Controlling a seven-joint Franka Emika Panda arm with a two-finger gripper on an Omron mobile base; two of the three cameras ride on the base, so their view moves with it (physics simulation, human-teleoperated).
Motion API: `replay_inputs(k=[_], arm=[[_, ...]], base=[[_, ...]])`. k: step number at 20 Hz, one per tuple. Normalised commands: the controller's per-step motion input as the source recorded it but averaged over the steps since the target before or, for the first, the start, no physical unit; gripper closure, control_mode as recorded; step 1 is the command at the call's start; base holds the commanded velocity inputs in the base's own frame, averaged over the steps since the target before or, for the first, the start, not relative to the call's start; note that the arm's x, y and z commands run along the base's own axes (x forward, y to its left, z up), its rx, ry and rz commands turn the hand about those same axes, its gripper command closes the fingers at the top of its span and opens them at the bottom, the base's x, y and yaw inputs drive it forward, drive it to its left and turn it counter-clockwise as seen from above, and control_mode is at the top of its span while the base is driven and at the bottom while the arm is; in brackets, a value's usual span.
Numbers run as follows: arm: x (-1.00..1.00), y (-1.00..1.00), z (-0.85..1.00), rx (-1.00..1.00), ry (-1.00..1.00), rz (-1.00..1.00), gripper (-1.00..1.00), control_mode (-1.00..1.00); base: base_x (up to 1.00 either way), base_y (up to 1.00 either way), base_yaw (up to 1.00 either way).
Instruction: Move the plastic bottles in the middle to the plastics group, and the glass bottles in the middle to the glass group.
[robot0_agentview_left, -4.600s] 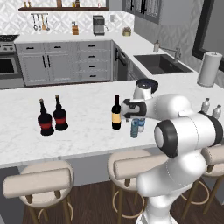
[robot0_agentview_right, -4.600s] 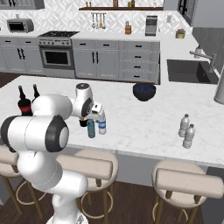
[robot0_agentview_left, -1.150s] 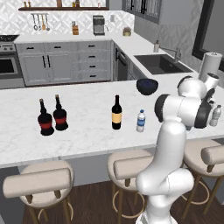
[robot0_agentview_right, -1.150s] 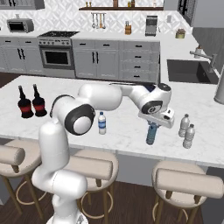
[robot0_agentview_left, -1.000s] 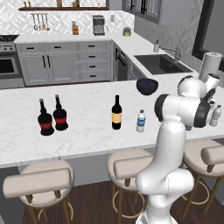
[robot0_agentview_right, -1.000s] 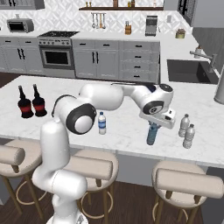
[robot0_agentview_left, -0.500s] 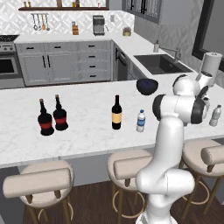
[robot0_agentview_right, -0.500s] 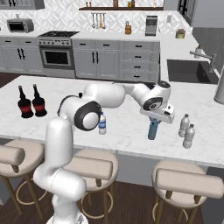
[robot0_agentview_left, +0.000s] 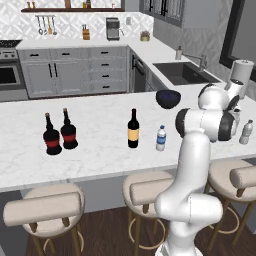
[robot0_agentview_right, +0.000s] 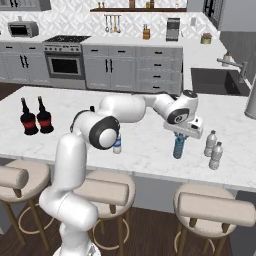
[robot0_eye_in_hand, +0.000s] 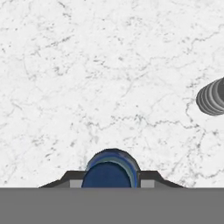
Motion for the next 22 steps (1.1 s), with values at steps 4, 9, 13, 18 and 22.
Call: replay_inputs(k=[4,9,13,18,22], arm=[[0.0,-0.06,0.0,-0.09,-0.01,0.0,1.0,-1.0],[0.0,-0.3,0.0,-0.03,-0.03,0.0,1.0,-1.0],[0.0,-0.69,0.0,0.06,-0.07,0.0,1.0,-1.0],[0.0,-0.39,0.0,0.04,-0.06,0.0,1.0,-1.0],[0.01,-0.09,0.02,0.0,-0.05,0.0,1.0,-1.0]], base=[[0.0,0.0,0.0],[0.0,0.0,0.0],[0.0,0.0,0.0],[0.0,0.0,0.0],[0.0,0.0,0.0]])
